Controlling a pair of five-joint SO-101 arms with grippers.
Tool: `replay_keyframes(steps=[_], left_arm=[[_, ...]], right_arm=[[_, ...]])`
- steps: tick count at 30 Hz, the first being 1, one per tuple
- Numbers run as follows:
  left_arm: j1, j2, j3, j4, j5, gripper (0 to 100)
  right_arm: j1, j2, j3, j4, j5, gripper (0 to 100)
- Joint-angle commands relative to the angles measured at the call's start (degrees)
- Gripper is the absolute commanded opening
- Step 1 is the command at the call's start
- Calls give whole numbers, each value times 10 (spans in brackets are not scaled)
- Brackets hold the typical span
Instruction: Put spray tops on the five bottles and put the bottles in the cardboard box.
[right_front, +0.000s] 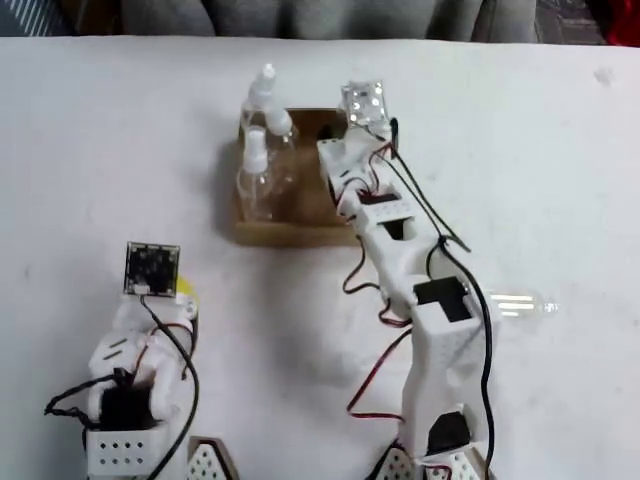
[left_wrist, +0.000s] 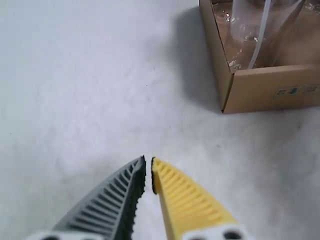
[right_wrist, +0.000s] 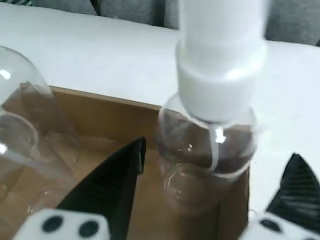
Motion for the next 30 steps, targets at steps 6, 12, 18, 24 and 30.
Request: replay_keyframes(steps=[6,12,18,24,30], left_arm=[[-7,-9,-1,0,-7,24],[-7,-9,-1,0,-7,24],[-7,-9,-1,0,-7,24],[-7,-9,-1,3,-7,23],[-7,-9,-1,4,-7,23]], right_arm=[[-8,-132,62,31,6,358],[-9,-269,135,124,7,358],[-9,-419,201,297,8,358],[32,-560,208,574,75,358],[136,-656,211,764,107,358]])
